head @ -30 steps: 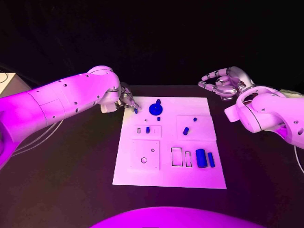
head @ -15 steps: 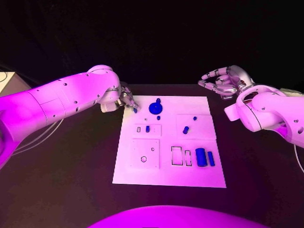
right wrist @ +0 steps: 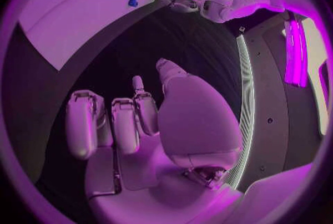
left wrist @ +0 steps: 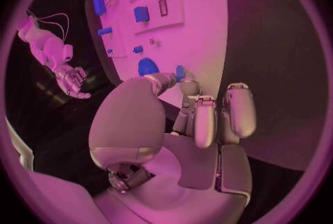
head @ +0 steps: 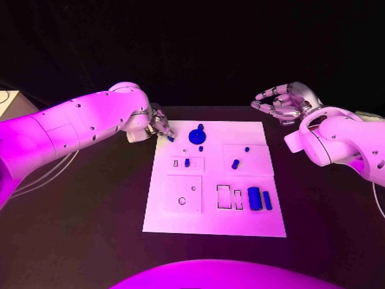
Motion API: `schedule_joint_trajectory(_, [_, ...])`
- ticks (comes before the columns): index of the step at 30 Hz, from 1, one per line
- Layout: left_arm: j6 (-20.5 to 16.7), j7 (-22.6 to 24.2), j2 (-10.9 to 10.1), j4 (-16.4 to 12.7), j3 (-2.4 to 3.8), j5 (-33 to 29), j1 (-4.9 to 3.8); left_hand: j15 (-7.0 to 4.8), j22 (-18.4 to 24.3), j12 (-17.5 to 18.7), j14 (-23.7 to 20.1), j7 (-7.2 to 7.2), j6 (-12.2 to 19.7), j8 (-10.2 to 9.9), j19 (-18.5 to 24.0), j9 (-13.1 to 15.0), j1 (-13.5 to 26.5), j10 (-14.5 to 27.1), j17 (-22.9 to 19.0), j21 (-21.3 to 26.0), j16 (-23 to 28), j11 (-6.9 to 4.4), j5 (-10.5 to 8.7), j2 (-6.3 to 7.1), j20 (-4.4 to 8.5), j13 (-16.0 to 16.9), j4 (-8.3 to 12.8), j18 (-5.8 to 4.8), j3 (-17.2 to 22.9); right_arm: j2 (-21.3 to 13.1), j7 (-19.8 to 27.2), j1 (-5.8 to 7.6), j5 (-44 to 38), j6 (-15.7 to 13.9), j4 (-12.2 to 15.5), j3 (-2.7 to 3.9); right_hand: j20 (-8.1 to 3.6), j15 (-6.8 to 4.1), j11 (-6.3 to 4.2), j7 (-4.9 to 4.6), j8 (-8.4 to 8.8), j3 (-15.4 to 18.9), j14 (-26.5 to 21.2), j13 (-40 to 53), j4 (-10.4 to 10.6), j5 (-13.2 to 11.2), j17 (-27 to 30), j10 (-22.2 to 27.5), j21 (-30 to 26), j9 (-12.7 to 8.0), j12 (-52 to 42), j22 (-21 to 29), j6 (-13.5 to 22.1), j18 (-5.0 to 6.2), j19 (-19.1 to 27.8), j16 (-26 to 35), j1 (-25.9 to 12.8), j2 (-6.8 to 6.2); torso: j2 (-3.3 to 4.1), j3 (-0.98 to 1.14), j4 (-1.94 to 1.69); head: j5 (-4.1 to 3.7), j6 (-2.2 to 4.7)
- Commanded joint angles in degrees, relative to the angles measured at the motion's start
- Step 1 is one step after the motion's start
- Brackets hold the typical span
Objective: Assemble the parts on the task board
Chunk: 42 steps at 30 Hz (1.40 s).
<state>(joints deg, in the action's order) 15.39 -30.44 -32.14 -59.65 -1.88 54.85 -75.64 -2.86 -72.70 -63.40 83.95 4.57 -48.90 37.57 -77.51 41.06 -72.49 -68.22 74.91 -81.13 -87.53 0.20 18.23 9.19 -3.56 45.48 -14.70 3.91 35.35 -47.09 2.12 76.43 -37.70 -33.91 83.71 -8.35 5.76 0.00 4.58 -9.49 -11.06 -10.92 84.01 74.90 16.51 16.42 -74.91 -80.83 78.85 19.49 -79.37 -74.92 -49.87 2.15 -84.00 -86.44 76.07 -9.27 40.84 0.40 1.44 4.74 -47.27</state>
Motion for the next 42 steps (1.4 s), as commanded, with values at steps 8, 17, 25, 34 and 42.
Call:
schedule_joint_trajectory(8, [-3.56, 1.13, -3.35, -5.86, 0.01, -5.08, -0.01, -0.50, -1.11, -1.13, 5.12, -0.31, -0.11, 1.16, -1.00, 5.79, 2.82, -1.68, 12.41, -0.80, -0.96, -0.30, 0.40, 0.89, 0.57, 1.04, 10.66, 0.05, 12.02, -0.01, 0.41, -0.03, -0.12, 0.87, -0.17, 0.00, 0.20, 0.12, -0.05, 0.07, -0.40, -0.36, 3.66, 5.77, 0.07, 0.36, -6.10, 0.28, -0.35, 0.00, 0.30, -7.73, 0.35, 0.56, -1.20, 0.20, -0.62, 0.09, -0.36, -0.01, -0.24, 0.29, 0.19])
schedule_joint_trajectory(17, [-8.01, 1.05, -7.13, -13.33, -0.43, -5.09, 0.10, -0.88, -2.32, -2.02, 5.37, -0.70, -0.81, 1.80, -1.95, 6.16, 4.93, -3.09, 13.01, -1.45, -1.31, -0.71, 0.79, 1.78, 0.89, 2.14, 12.26, -0.22, 14.50, -0.12, 0.46, -0.06, 0.06, 0.93, -0.35, -0.01, 0.20, 0.12, -0.05, 0.07, -0.40, -0.36, 3.66, 5.77, 0.07, 0.36, -6.10, 0.28, -0.35, 0.00, 0.30, -7.73, 0.35, 0.56, -1.20, 0.20, -0.62, 0.09, -0.92, -0.02, -0.57, 0.57, -0.31])
schedule_joint_trajectory(25, [-13.52, 0.53, -9.75, -19.13, -1.73, -2.32, 0.47, -1.10, -3.07, -2.52, 5.36, -0.96, -1.32, 2.14, -2.55, 6.29, 5.95, -3.92, 12.91, -1.86, -1.25, -0.96, 0.85, 1.95, 1.06, 2.84, 12.71, -0.40, 15.60, -0.24, 0.50, -0.16, 0.11, 0.96, -0.50, -0.06, 0.19, 0.11, -0.06, 0.08, -0.43, -0.38, 3.63, 5.64, 0.09, 0.39, -5.98, 0.37, -0.57, 0.01, 0.42, -7.60, 0.35, 0.60, -1.12, 0.27, -0.79, 0.12, -1.33, 0.01, -0.87, 0.68, -0.84])
schedule_joint_trajectory(34, [-17.08, -0.87, -11.22, -23.39, -2.90, 2.12, 1.66, -1.39, -3.75, -2.76, 5.36, -1.32, -1.97, 2.55, -3.10, 6.42, 7.87, -4.69, 12.87, -2.22, -1.22, -1.27, 0.78, 2.19, 1.32, 3.33, 13.31, -0.56, 17.31, -0.18, 0.45, -0.29, 0.12, 1.07, -0.65, -0.11, 0.19, 0.11, -0.06, 0.08, -0.43, -0.38, 3.63, 5.64, 0.09, 0.39, -5.98, 0.37, -0.57, 0.01, 0.42, -7.60, 0.35, 0.60, -1.12, 0.27, -0.79, 0.12, -1.42, 0.08, -0.98, 0.85, -1.33])
schedule_joint_trajectory(42, [-17.08, -1.44, -11.33, -24.74, -3.40, 4.14, 2.78, -1.60, -4.38, -3.45, 5.50, -1.66, -2.51, 3.13, -3.57, 6.68, 9.19, -5.58, 13.25, -2.55, -1.44, -1.55, 0.72, 2.19, 1.49, 4.39, 13.49, -0.71, 18.05, -0.07, 0.42, -0.39, 0.22, 1.17, -0.74, -0.14, 0.19, 0.10, -0.07, 0.09, -0.46, -0.40, 3.64, 5.61, 0.07, 0.41, -6.02, 0.38, -0.63, 0.02, 0.44, -7.56, 0.35, 0.61, -1.10, 0.26, -0.85, 0.13, -1.31, 0.02, -0.88, 0.90, -1.48])
